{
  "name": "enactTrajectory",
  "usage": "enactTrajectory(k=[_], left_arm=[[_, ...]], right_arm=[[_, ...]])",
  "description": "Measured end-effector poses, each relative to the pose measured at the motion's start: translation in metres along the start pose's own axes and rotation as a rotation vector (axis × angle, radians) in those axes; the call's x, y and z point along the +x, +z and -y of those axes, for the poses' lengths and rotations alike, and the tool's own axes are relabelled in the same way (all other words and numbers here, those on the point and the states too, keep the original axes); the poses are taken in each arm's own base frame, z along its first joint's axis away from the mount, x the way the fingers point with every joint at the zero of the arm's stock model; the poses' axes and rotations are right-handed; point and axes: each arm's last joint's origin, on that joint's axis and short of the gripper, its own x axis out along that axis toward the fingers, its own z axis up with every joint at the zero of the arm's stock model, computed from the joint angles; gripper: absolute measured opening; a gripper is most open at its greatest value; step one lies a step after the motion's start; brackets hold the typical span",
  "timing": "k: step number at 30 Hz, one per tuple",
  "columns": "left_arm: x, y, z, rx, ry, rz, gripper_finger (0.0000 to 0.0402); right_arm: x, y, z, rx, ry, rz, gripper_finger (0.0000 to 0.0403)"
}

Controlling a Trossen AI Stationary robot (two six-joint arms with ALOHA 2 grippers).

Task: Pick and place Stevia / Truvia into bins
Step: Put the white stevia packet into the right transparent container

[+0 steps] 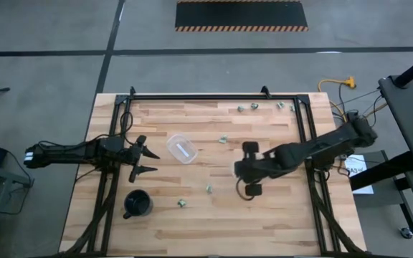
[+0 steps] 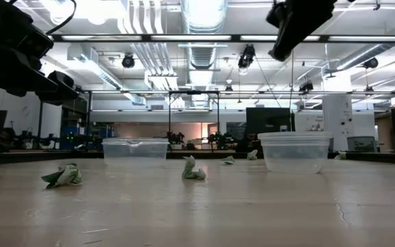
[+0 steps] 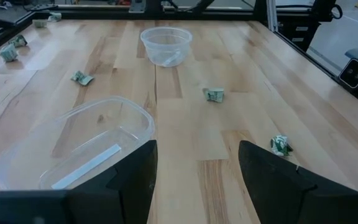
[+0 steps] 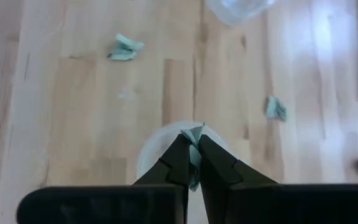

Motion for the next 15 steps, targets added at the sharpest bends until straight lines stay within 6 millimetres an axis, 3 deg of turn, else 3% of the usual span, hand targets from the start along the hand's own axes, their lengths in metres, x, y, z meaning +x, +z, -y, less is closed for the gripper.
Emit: enactTrajectory(k=[15], left_arm=[[0.0,0.0,0.0,0.0,0.0,-0.001,0.0209]], right_arm=[[0.009,-0.037,0.026,0.103,-0.024,0.123,0.0013]])
